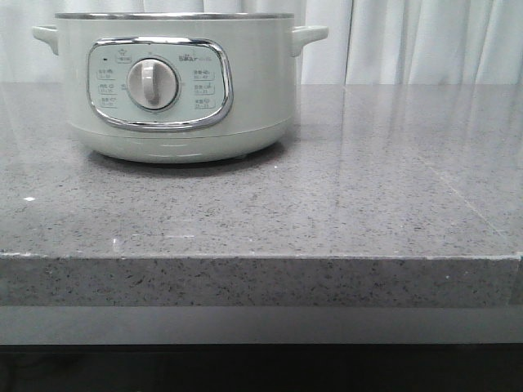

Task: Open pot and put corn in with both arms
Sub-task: 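Withdraw the right gripper from the pot, then lower the glass lid back onto the pot with the left gripper, then release the lid knob and raise the left gripper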

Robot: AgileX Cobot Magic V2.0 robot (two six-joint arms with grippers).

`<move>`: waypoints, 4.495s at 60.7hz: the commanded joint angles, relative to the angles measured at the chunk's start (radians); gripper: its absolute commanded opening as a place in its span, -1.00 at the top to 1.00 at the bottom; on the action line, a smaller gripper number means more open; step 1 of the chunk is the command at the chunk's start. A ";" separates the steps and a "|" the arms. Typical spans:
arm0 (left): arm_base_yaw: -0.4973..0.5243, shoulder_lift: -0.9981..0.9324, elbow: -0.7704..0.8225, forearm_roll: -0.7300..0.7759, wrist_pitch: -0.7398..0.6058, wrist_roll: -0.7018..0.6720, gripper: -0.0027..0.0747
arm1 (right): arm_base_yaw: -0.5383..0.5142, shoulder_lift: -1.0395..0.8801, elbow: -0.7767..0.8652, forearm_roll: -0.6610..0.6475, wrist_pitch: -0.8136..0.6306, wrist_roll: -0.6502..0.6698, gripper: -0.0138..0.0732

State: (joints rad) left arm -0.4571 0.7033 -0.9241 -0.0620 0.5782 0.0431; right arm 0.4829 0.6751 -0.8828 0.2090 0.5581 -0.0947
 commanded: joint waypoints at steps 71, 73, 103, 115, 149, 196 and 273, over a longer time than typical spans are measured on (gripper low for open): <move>0.000 0.343 -0.219 -0.056 -0.456 -0.007 0.36 | 0.000 -0.004 -0.022 0.012 -0.094 0.000 -0.54; 0.000 0.378 -0.247 -0.058 -0.456 -0.007 0.36 | 0.000 -0.004 -0.022 0.012 -0.094 0.000 -0.54; 0.000 0.802 -0.586 -0.065 -0.465 -0.007 0.36 | 0.000 -0.004 -0.022 0.012 -0.094 0.000 -0.54; 0.000 0.896 -0.623 -0.001 -0.516 -0.007 0.36 | 0.000 -0.004 -0.022 0.012 -0.094 0.000 -0.54; 0.000 0.975 -0.623 -0.047 -0.511 -0.007 0.36 | 0.000 -0.004 -0.022 0.012 -0.094 0.000 -0.54; 0.000 0.849 -0.623 -0.045 -0.338 -0.007 -0.18 | 0.000 -0.004 -0.022 0.012 -0.094 0.000 -0.54; 0.000 -0.048 0.119 0.030 -0.105 -0.004 0.02 | 0.000 -0.004 -0.022 0.012 -0.088 0.000 -0.48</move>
State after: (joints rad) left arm -0.4571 0.6580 -0.7800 -0.0323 0.5609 0.0412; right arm 0.4829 0.6746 -0.8787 0.2105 0.5448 -0.0930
